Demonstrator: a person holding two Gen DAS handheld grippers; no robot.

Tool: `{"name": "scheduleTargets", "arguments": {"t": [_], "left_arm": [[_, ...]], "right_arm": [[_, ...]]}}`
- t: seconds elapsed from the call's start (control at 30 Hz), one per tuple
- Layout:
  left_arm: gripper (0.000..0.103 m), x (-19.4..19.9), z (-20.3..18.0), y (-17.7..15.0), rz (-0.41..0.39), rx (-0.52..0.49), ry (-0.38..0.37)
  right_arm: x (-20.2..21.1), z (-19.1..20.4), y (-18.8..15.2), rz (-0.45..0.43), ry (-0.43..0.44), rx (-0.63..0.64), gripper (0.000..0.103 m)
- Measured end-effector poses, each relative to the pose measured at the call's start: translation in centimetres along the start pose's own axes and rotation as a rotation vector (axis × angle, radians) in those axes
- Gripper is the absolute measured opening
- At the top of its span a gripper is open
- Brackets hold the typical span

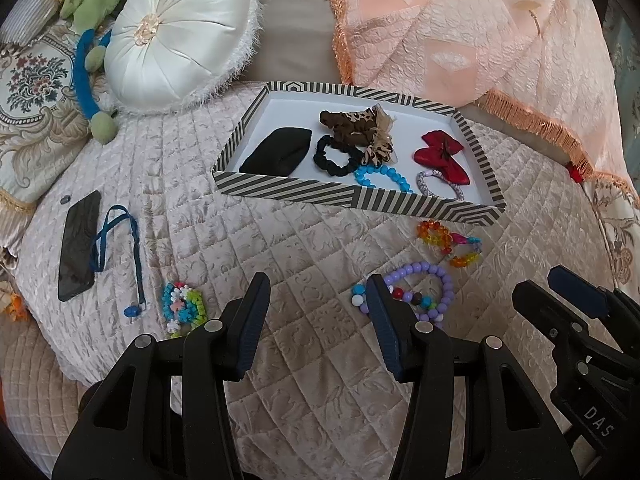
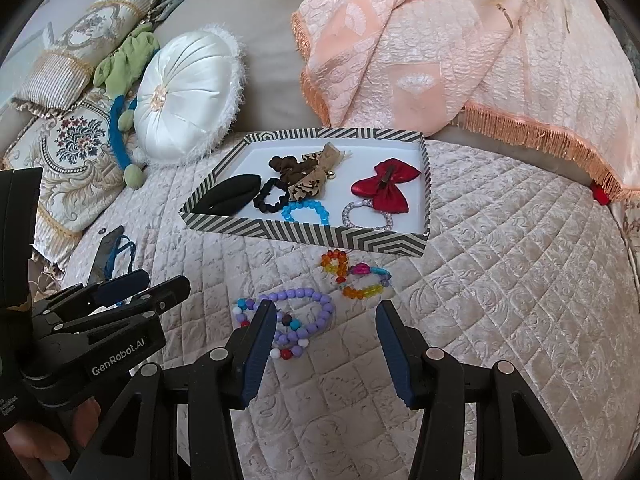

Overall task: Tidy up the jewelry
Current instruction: 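Withdraw both tools from the tray toward the remaining bracelets, then grasp the green-pink bead bracelet with left tool while right tool grasps purple bead bracelet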

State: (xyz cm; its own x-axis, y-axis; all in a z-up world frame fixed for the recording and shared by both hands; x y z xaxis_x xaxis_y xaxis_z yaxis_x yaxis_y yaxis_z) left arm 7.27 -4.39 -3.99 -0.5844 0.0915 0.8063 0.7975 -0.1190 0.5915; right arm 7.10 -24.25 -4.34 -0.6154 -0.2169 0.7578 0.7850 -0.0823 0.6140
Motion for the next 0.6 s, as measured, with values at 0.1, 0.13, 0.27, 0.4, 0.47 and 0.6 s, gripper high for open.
{"name": "scheduleTargets", "arguments": {"t": [0.1,0.13,0.27,0.4,0.47,0.6], "left_arm": [[0.050,0.0,0.0,0.0,0.001,0.003,-0.004],[0.050,-0.1,0.1,0.0,0.004,0.005,-0.007],[0.050,-0.5,0.5,-0.1,0.027,0.020,-0.033],[0.050,-1.4,1.4,-0.4,0.067,0.060,-0.079],[0.050,-2.0,1.7,-0.6,0.094,0.080,-0.111],[0.051,-2.4,3.1,-0.4,0.113,0.124,-0.125]], "right_arm": [[-0.1,-0.1,0.0,0.004,0.000,-0.001,0.050],[-0.1,-0.1,0.0,0.004,-0.001,-0.002,0.050],[-0.2,-0.8,0.0,0.008,-0.003,-0.009,0.050],[-0.7,-2.2,0.1,0.017,-0.003,-0.038,0.050],[-1.1,-2.8,0.0,0.028,0.006,-0.052,0.050],[-2.0,-3.6,-0.4,0.050,0.038,-0.072,0.050]]}}
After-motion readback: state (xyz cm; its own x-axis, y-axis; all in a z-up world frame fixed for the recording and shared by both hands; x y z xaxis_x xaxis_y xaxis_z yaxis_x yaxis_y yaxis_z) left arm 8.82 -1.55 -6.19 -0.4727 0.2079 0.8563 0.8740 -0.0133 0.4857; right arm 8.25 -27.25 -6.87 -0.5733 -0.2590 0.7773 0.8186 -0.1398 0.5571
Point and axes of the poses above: each gripper's, at about its wrist camera, not at the fingertips, and x roughly against the way its jaws point, z to its left, y to its top, the point moved 4 cm from there along -x, roughly the way its jaws point, and after that the axes turned 5 degrees about -x, right-handed, at the moved point
